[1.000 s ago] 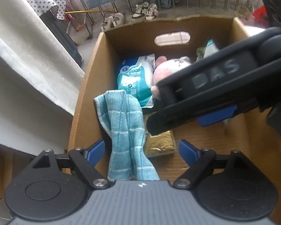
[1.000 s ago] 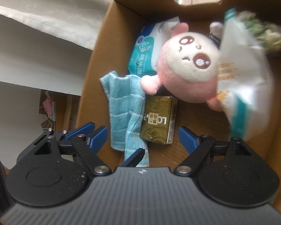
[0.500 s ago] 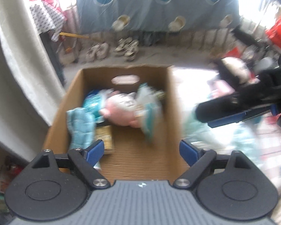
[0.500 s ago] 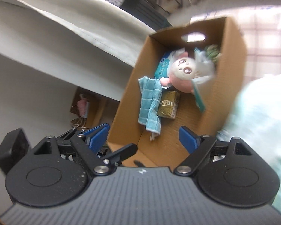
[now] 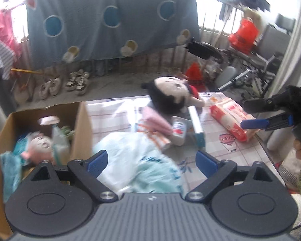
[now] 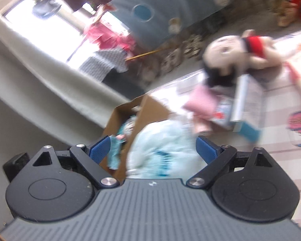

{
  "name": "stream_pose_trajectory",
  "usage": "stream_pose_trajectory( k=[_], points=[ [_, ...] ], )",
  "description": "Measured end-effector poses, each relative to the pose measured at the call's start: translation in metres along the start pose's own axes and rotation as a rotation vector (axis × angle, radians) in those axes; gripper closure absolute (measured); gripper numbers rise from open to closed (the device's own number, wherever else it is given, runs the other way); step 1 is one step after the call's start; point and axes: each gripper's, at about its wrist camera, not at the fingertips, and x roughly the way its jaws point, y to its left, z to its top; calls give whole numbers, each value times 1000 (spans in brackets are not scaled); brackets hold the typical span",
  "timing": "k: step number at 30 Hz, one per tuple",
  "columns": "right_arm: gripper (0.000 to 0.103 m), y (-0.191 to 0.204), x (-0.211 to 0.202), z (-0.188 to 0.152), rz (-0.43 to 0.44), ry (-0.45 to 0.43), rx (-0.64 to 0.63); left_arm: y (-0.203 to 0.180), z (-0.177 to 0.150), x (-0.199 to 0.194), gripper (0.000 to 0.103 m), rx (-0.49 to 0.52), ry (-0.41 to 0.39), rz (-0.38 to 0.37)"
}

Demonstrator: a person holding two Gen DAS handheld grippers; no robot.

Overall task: Organize soft objects
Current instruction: 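Withdraw both grippers from the box back toward the table pile, then grasp the white yogurt cup with the left gripper while right grasps the blue box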

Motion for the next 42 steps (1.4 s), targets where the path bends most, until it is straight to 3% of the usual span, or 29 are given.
stream_pose_trajectory(
  k=[5, 9, 11, 13, 15, 17, 19, 20, 24, 26, 31, 42],
  points=[
    [11, -49, 18, 2, -69, -22, 57, -27, 16, 47, 8, 20, 55, -31],
    [11, -62, 59, 16, -175, -25, 11, -50, 29, 84, 9, 70, 66, -15],
    [11, -66, 87, 28, -241, -19, -29, -58, 33, 100, 14, 92, 64, 12],
    [12, -71, 112, 40, -318, -5, -68, -62, 36, 115, 29, 99, 73, 22],
    [13, -79, 136, 48, -382, 22, -98, -61, 37, 128, 40, 84, 91, 12],
    [15, -87, 158, 51, -418, 56, -107, -57, 38, 139, 45, 56, 113, -9],
    [21, -96, 175, 52, -440, 89, -117, -54, 39, 148, 50, 38, 125, -15],
    [29, -99, 179, 51, -450, 98, -120, -52, 40, 151, 55, 35, 129, -14],
    [50, -115, 170, 46, -413, 81, -92, -53, 45, 161, 56, 42, 143, -28],
    [65, -119, 154, 44, -399, 45, -86, -59, 50, 167, 56, 68, 162, -38],
    [83, -142, 117, 31, -383, -18, -9, -78, 61, 190, 50, 150, 214, -58],
    [83, -162, 104, 23, -309, -20, 43, -110, 74, 267, 37, 259, 361, 52]
  ],
)
